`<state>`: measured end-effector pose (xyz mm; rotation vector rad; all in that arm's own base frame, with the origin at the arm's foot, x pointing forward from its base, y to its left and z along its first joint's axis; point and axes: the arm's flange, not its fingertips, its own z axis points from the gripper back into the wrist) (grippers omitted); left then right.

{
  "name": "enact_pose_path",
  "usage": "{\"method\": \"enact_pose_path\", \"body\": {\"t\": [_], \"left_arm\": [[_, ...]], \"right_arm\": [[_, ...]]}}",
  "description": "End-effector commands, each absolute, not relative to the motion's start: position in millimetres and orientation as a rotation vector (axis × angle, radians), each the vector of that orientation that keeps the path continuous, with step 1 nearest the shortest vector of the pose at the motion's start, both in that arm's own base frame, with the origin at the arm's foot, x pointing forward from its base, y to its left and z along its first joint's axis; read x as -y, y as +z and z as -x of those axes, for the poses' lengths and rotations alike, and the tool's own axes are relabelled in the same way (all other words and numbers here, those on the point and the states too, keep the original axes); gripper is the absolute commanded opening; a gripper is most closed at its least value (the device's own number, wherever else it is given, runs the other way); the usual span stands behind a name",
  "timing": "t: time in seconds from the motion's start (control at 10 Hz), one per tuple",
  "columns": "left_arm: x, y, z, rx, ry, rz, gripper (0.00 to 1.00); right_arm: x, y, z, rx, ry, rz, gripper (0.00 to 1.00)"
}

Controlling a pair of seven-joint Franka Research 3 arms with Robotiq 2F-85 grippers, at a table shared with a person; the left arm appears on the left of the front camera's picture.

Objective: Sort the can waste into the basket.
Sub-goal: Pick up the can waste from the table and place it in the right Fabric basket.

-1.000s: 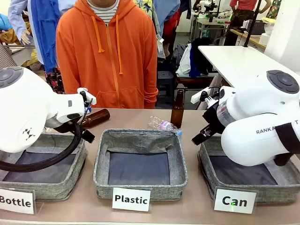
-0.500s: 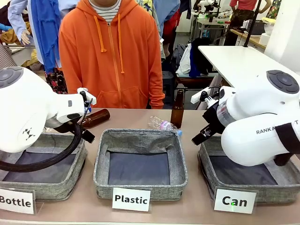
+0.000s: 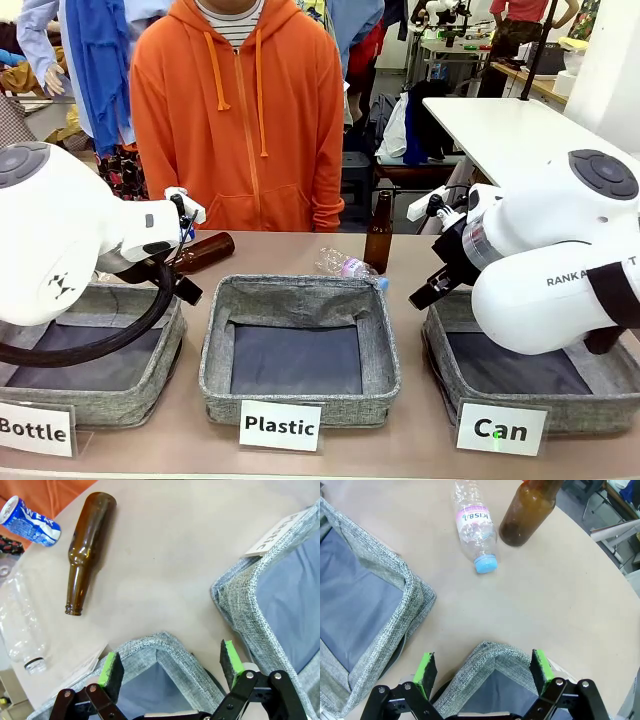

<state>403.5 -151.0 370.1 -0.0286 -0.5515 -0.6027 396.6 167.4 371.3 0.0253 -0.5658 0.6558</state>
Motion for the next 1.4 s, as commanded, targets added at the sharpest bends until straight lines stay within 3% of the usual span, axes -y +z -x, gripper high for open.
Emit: {"method": "enact_pose_path", "body": {"t": [0.0,0.5,0.7,0.8,1.1,1.3], "left_arm": [[151,370,-403,0.552,-0.603,0.029,1.0],[151,370,-403,0.551,-0.603,0.029,1.0],[171,435,-373,0.61,-0.655,0.15,1.0],[189,479,-352,0.594,-0.518,0.303,1.0],[159,540,-301,0.448,-0.613,0.603,1.0],[79,552,-310,0.469,-0.497,0.767,1.0]], "right_arm": [[-167,371,-397,0.566,0.655,-0.026,1.0],[-167,371,-397,0.566,0.656,-0.025,1.0],[-166,435,-381,0.585,0.618,-0.162,1.0],[-165,474,-368,0.58,0.422,-0.17,1.0],[-108,536,-325,0.42,0.363,-0.524,1.0],[-41,543,-315,0.386,0.263,-0.753,1.0]]}}
